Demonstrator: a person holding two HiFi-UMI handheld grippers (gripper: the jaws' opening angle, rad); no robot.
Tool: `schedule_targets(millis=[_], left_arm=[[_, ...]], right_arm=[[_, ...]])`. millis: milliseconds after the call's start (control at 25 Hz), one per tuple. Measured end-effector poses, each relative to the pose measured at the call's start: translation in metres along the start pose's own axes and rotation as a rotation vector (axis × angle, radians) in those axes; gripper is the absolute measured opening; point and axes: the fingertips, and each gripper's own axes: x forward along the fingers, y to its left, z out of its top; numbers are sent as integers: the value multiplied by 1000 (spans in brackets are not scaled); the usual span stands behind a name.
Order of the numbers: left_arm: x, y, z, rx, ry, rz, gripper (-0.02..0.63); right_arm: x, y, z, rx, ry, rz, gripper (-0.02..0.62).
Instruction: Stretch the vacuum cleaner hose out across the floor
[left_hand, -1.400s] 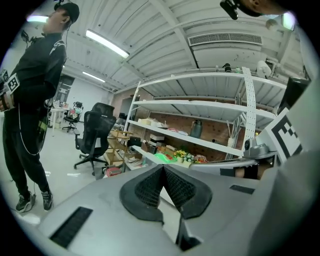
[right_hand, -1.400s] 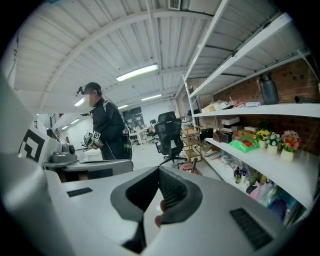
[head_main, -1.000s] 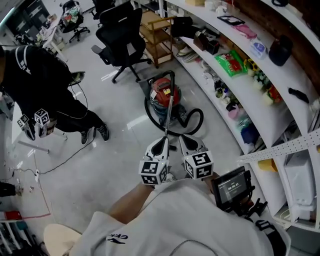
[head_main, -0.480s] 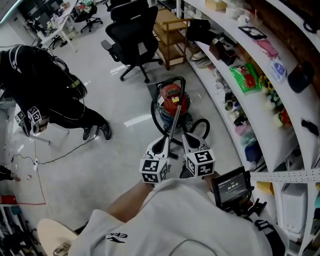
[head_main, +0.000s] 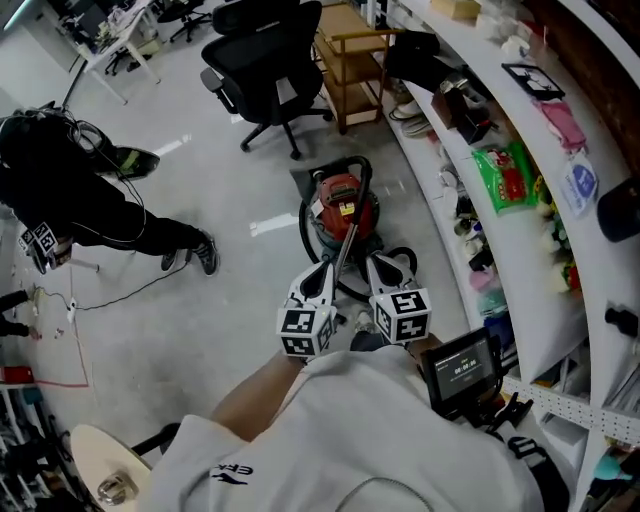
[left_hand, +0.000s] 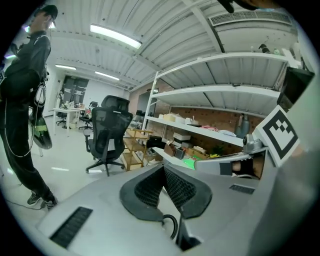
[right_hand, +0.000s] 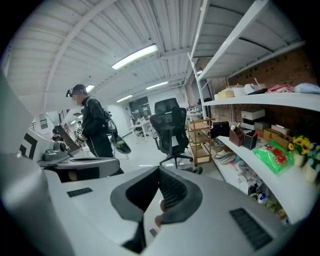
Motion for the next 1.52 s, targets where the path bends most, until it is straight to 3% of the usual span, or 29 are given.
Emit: schedule_targets(millis=[240, 600, 920, 1200, 1520], left_arm=[[47, 9, -4, -15, 52, 57, 2], [94, 39, -20, 5, 120, 54, 2], [134, 56, -69, 34, 222, 62, 2], [195, 69, -109, 91, 253, 14, 2], [247, 84, -165, 96, 312, 15, 2]], right_arm=[[33, -47, -4, 31, 73, 4, -6], [86, -81, -10, 70, 137, -38, -6], [129, -108, -47, 78, 220, -35, -6], [185, -149, -83, 86, 276, -61, -6], [232, -174, -131, 95, 341, -55, -6]])
